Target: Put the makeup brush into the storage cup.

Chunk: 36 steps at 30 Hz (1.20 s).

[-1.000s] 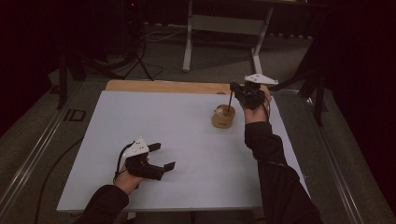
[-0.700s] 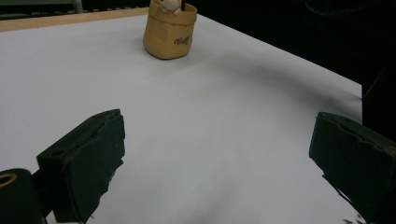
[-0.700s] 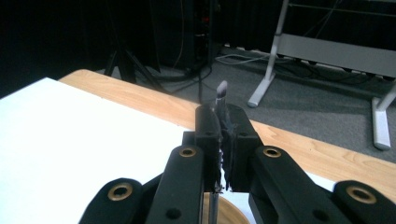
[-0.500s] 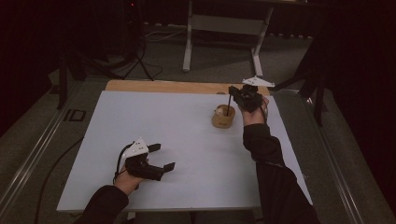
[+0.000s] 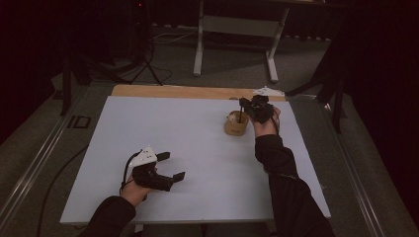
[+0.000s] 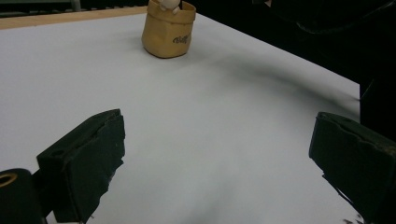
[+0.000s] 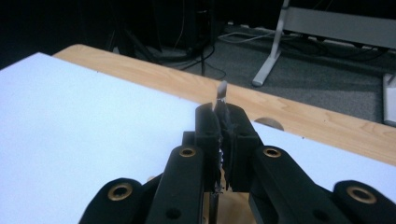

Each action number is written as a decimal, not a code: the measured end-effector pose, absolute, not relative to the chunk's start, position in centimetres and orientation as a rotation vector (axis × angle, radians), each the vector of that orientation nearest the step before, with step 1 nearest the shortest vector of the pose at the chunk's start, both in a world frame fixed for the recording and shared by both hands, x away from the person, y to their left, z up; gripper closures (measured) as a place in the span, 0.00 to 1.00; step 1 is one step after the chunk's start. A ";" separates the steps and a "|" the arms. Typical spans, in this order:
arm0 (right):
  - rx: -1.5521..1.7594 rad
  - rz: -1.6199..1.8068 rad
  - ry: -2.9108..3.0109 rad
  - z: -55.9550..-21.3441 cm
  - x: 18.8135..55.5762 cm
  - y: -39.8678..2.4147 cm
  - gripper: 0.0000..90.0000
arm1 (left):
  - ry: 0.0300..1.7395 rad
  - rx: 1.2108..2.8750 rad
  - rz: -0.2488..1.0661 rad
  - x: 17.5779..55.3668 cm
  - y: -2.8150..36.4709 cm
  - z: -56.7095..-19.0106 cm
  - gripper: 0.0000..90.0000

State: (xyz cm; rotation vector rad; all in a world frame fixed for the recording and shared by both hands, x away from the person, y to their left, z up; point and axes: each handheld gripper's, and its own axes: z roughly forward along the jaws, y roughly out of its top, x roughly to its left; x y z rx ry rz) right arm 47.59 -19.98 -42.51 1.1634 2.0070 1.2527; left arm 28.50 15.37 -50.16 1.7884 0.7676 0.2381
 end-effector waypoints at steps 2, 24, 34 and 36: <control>1.168 1.237 2.020 -42.8 47.6 -19.9 0.95 | 0.768 1.789 0.235 28.5 15.4 -50.2 0.04; 1.270 1.214 2.076 -41.7 47.4 -21.0 0.60 | 0.764 1.794 0.239 28.5 15.2 -50.1 0.04; 1.287 1.171 2.060 -39.8 46.0 -20.9 0.15 | 0.766 1.792 0.237 28.5 15.2 -49.9 0.04; 1.281 1.177 2.064 -39.6 45.7 -20.9 0.12 | 0.769 1.792 0.242 28.5 15.2 -49.9 0.04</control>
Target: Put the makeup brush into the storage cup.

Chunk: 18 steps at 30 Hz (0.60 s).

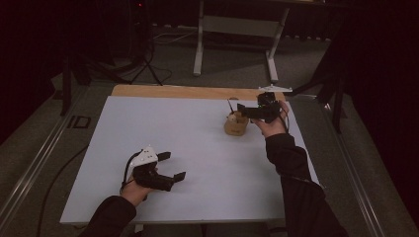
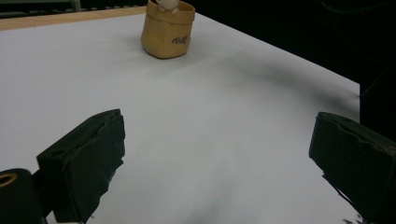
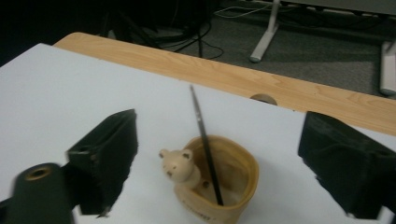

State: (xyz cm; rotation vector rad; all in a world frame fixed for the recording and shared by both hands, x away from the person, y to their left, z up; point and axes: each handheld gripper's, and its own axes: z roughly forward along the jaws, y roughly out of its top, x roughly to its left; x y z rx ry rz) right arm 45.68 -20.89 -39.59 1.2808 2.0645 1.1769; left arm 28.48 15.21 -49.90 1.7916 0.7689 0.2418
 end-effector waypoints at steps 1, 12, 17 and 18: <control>1.271 1.185 2.075 -39.5 45.5 -20.9 0.11 | 0.769 1.792 0.243 28.5 15.2 -49.9 0.04; 1.124 1.265 2.133 -38.4 43.1 -21.6 0.14 | 0.741 1.810 0.269 28.5 15.6 -49.4 0.04; 1.140 1.353 2.213 -38.3 42.8 -22.4 0.15 | 0.731 1.816 0.276 28.6 16.0 -48.9 0.04; 1.132 1.361 2.212 -38.3 42.7 -22.5 0.15 | 0.730 1.814 0.278 28.6 16.1 -48.8 0.04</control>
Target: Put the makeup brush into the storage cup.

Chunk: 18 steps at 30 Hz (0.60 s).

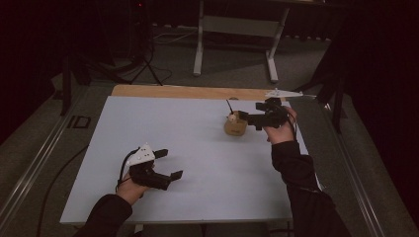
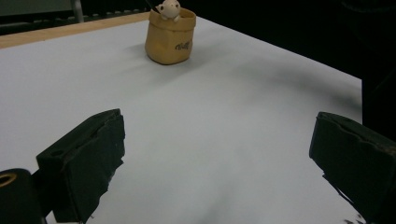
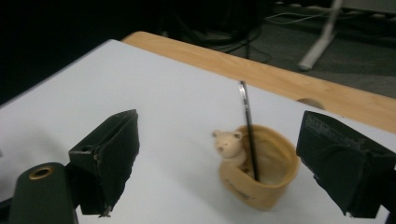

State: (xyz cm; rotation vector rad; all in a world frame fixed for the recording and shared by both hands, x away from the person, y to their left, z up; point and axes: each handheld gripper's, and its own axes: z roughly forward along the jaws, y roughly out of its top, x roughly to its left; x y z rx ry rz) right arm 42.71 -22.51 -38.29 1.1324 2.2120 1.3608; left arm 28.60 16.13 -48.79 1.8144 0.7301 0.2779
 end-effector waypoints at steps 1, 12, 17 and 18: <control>1.119 1.353 2.202 -38.3 42.5 -22.7 0.16 | 0.731 1.813 0.273 28.6 16.2 -48.7 0.04; 1.024 1.445 2.238 -39.1 40.6 -23.9 0.16 | 0.692 1.834 0.246 28.5 17.0 -47.7 0.04; 0.982 1.494 2.263 -39.6 39.3 -23.9 0.16 | 0.662 1.838 0.234 28.4 17.7 -47.2 0.04; 0.965 1.511 2.271 -39.7 38.9 -23.9 0.16 | 0.664 1.837 0.231 28.4 17.8 -47.2 0.04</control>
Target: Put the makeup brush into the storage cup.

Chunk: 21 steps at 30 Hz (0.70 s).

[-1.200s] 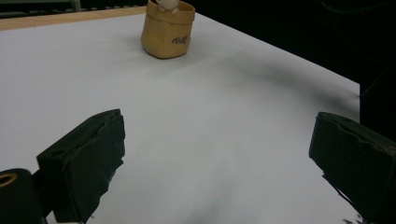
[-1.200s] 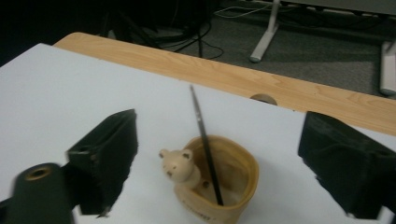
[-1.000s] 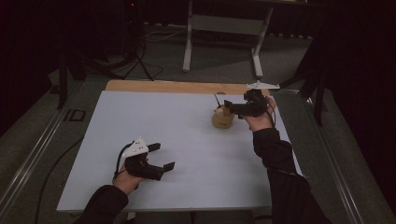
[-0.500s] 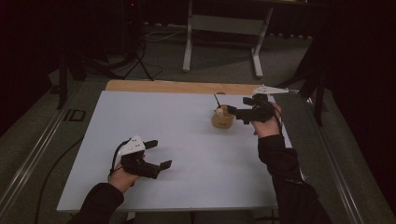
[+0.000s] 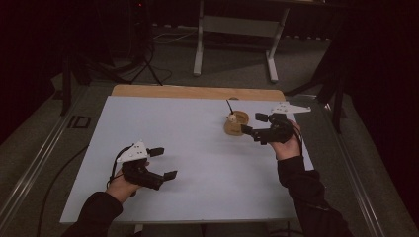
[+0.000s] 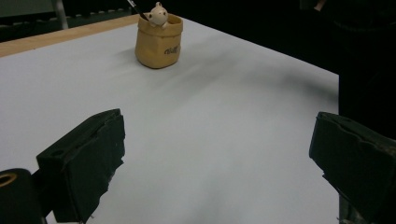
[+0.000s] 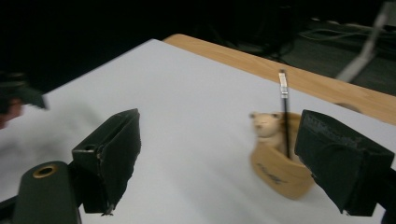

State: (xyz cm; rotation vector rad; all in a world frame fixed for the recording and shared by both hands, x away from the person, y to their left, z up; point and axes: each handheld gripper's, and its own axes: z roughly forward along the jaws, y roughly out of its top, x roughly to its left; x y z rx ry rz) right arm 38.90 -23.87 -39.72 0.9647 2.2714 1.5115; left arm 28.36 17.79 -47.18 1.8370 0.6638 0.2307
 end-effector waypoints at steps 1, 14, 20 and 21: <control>0.954 1.511 2.285 -39.8 38.6 -23.8 0.17 | 0.667 1.832 0.224 28.3 17.9 -47.1 0.04; 0.842 1.556 2.374 -41.8 35.4 -24.1 0.16 | 0.677 1.825 0.241 28.0 19.6 -46.5 0.04; 0.833 1.569 2.378 -42.7 34.0 -24.7 0.16 | 0.689 1.822 0.258 27.6 20.2 -46.4 0.05; 0.830 1.566 2.380 -42.9 33.8 -24.7 0.16 | 0.688 1.817 0.260 27.5 20.4 -46.5 0.05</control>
